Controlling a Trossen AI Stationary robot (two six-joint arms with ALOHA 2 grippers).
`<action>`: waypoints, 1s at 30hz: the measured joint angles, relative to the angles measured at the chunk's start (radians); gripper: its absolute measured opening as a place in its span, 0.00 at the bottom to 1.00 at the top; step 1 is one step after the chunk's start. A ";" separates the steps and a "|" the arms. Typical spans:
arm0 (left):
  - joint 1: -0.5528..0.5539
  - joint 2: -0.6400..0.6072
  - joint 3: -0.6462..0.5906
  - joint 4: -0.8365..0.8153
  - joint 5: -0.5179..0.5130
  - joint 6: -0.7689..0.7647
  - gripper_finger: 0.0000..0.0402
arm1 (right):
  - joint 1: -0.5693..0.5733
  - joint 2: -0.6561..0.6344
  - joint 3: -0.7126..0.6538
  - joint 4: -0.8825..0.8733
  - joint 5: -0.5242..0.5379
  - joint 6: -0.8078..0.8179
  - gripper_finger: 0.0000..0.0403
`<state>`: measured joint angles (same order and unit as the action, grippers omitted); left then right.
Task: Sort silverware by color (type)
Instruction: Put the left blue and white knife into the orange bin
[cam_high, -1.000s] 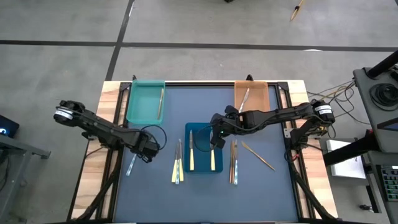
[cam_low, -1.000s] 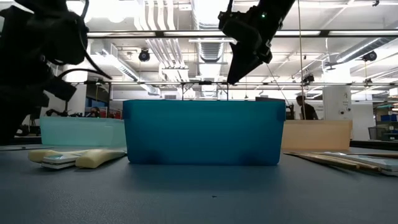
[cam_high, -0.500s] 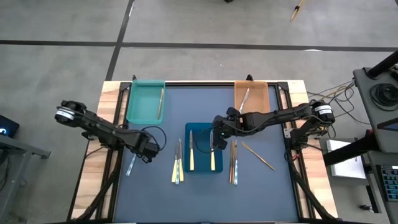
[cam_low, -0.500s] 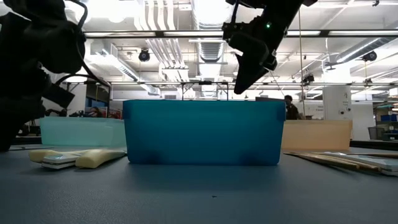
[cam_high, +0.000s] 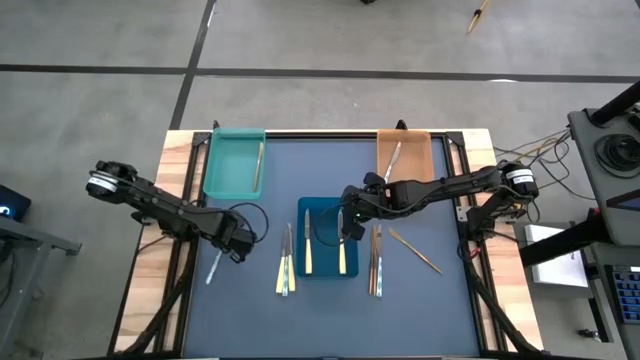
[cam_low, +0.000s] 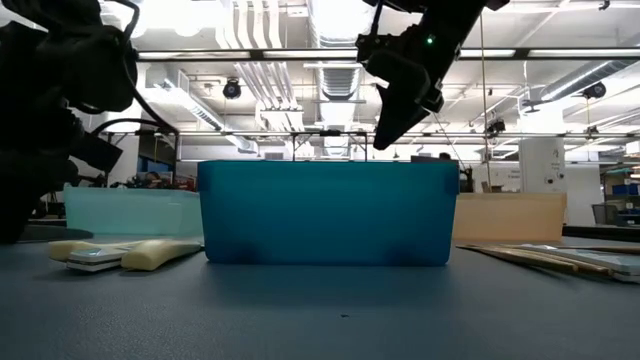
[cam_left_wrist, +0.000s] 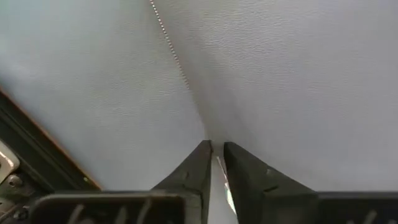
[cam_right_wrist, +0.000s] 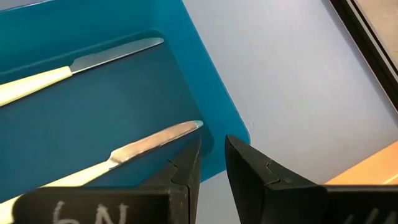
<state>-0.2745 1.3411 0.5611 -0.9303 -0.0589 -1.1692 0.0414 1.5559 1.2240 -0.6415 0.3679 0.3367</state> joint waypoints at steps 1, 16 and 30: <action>0.000 -0.001 0.000 0.002 -0.001 0.003 0.05 | 0.000 0.000 0.000 0.001 0.000 0.000 0.16; 0.000 -0.077 0.087 0.006 -0.144 0.107 0.00 | 0.006 0.000 0.000 0.037 0.000 -0.012 0.16; 0.006 -0.220 0.139 0.000 -0.051 0.124 0.00 | 0.026 0.000 -0.002 0.108 -0.001 -0.068 0.16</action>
<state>-0.2684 1.1211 0.7005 -0.9307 -0.1104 -1.0448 0.0670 1.5562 1.2215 -0.5332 0.3674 0.2689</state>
